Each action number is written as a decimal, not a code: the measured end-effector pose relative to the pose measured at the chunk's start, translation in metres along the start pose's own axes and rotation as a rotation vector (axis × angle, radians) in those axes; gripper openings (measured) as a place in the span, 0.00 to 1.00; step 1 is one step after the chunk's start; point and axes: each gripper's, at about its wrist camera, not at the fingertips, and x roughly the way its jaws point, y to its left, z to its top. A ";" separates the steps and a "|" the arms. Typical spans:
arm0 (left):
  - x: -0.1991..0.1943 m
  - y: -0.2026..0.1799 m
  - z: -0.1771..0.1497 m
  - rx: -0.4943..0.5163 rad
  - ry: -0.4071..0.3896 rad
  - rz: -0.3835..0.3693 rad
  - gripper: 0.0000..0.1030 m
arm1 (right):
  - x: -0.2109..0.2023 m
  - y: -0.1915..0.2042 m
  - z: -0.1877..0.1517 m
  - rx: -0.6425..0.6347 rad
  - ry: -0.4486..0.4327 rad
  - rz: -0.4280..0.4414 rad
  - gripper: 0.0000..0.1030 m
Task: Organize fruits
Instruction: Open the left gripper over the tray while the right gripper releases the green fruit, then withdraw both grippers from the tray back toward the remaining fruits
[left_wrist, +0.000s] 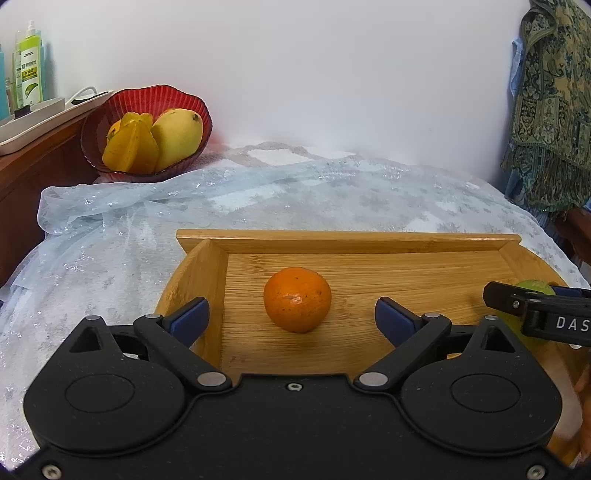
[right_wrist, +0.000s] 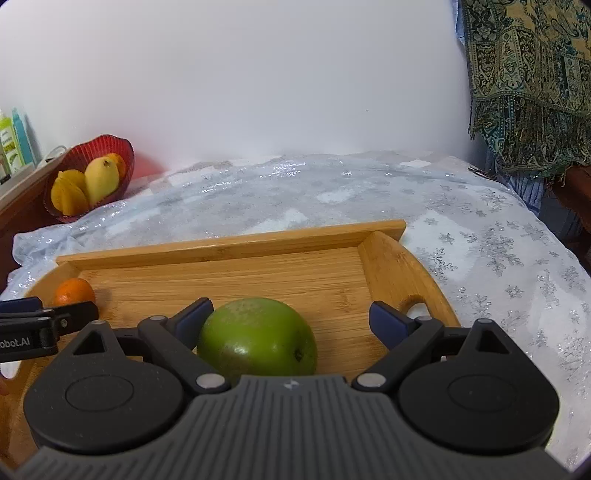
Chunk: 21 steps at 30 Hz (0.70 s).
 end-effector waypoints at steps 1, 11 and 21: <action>-0.001 0.000 0.000 0.000 -0.001 -0.002 0.94 | -0.002 0.000 0.000 0.006 -0.004 0.010 0.95; -0.016 0.001 -0.003 -0.007 -0.018 -0.021 0.95 | -0.026 -0.005 -0.003 0.047 -0.045 0.066 0.99; -0.058 -0.005 -0.024 -0.005 -0.054 -0.047 0.98 | -0.060 -0.010 -0.015 0.080 -0.108 0.068 0.99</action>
